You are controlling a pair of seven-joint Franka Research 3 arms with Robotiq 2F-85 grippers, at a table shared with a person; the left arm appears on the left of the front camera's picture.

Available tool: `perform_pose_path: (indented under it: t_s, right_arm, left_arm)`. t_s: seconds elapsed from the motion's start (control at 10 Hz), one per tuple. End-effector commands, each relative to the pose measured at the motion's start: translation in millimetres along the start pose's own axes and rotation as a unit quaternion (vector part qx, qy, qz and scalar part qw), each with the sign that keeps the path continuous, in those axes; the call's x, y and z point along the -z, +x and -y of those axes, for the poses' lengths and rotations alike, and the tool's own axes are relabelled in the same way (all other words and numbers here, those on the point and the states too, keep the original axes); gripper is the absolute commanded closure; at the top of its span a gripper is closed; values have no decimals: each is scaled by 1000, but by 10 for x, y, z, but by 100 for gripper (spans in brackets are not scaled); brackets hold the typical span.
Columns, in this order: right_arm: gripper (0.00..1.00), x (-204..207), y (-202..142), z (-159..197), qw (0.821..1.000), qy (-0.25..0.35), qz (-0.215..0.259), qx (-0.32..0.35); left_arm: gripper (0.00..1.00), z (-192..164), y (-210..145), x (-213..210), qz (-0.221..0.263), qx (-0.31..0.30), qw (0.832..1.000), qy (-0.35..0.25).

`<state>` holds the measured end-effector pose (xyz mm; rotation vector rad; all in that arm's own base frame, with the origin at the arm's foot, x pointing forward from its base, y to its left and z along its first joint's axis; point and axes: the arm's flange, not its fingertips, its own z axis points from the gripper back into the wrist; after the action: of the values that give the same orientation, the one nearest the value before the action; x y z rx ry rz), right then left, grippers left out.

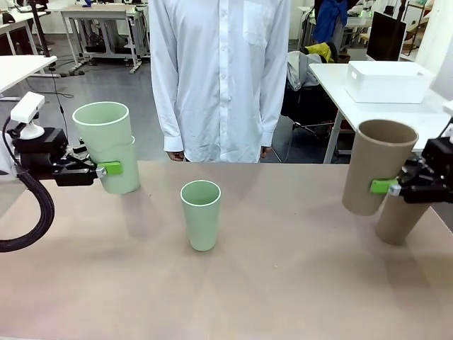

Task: Stack the cups and store them in the basket.
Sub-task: Pick up two Reusable plastic cups , one in each hand.

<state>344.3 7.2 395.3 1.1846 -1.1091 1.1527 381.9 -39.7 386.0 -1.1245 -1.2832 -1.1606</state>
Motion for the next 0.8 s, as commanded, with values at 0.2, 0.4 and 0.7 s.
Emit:
perform_pose_path:
  t_s: [0.2,0.4,0.7]
  right_arm:
    - [15,-3,-136,-477,999,-44,-16,-9]
    - [15,-1,-163,-468,998,-55,-9,-8]
    - [15,23,-250,-376,998,-60,0,-7]
  left_arm:
    - [15,1024,-152,-35,5,10,999,-31]
    - [15,1233,-195,-28,19,12,999,-34]
    - [15,1438,-202,-19,33,18,999,-26]
